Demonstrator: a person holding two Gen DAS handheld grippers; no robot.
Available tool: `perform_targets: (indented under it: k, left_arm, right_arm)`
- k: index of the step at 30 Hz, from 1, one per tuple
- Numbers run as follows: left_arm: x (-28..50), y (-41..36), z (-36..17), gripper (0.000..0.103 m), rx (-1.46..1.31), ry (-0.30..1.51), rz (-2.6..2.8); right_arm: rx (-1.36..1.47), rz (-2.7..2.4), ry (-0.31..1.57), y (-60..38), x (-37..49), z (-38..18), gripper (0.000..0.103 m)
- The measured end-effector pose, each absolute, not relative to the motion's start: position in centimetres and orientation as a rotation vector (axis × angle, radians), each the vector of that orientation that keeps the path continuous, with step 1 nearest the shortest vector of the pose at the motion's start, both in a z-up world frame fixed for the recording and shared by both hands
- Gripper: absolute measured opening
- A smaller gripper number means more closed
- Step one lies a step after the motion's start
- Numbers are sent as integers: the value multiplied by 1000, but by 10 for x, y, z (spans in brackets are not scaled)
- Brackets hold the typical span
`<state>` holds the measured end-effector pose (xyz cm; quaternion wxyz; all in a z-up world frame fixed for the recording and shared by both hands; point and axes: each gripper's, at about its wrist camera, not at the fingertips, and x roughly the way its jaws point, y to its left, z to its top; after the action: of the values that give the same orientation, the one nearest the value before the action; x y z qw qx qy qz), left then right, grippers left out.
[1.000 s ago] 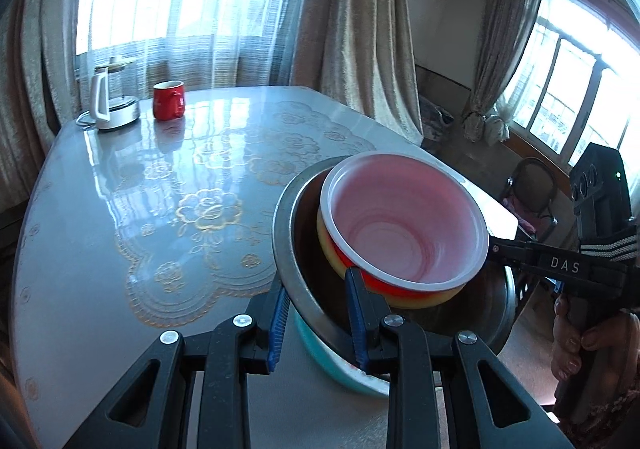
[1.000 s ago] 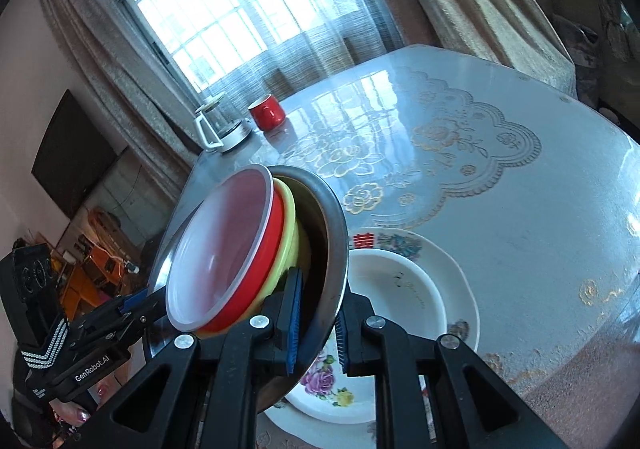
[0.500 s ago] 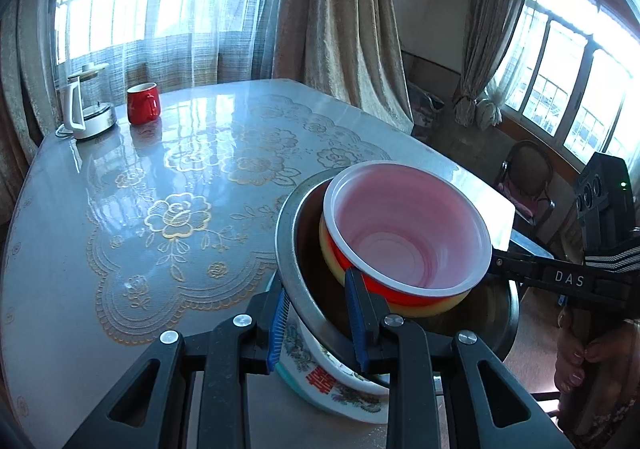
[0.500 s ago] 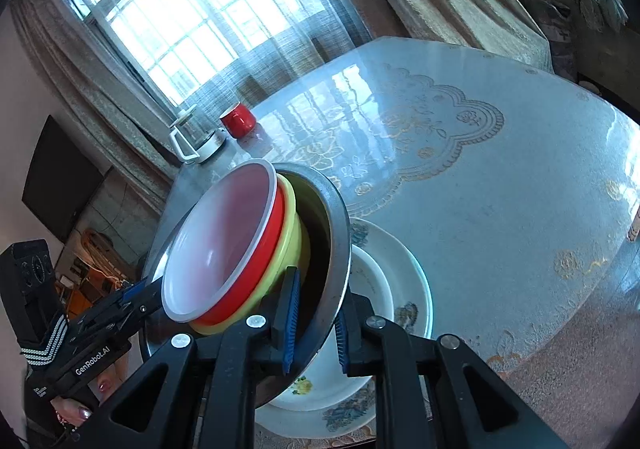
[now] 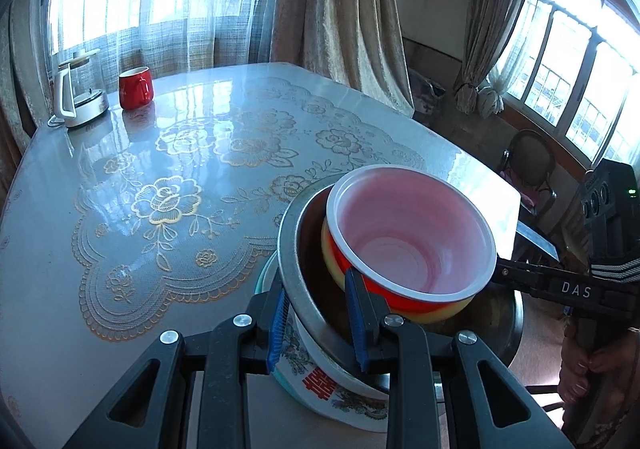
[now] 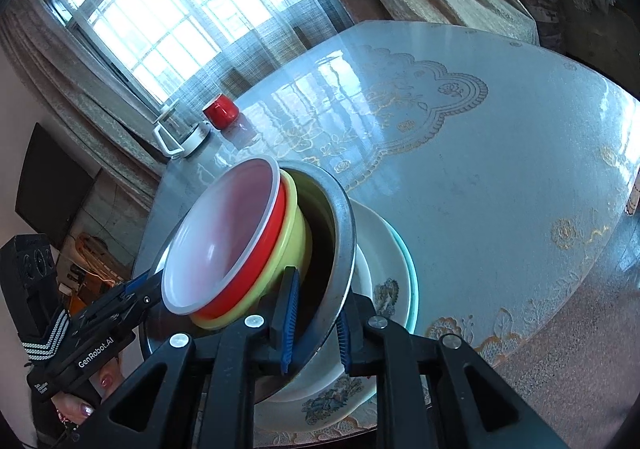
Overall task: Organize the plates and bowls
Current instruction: 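Lower the steel bowl onto the floral plate stack with both grippers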
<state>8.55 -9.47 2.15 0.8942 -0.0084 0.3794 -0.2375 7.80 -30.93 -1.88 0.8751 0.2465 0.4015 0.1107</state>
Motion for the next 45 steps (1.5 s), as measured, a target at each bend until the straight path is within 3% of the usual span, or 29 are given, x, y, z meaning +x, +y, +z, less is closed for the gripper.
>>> perform_targets:
  k: [25, 33, 45]
  left_arm:
    - [92, -98, -1, 27, 18, 815, -462]
    - [85, -92, -2, 27, 17, 815, -442]
    - [67, -87, 6, 27, 28, 791, -421]
  right_arm:
    - [530, 196, 883, -306, 78, -36, 20]
    - [539, 204, 893, -304, 75, -36, 28]
    - [524, 209, 887, -301, 64, -36, 26]
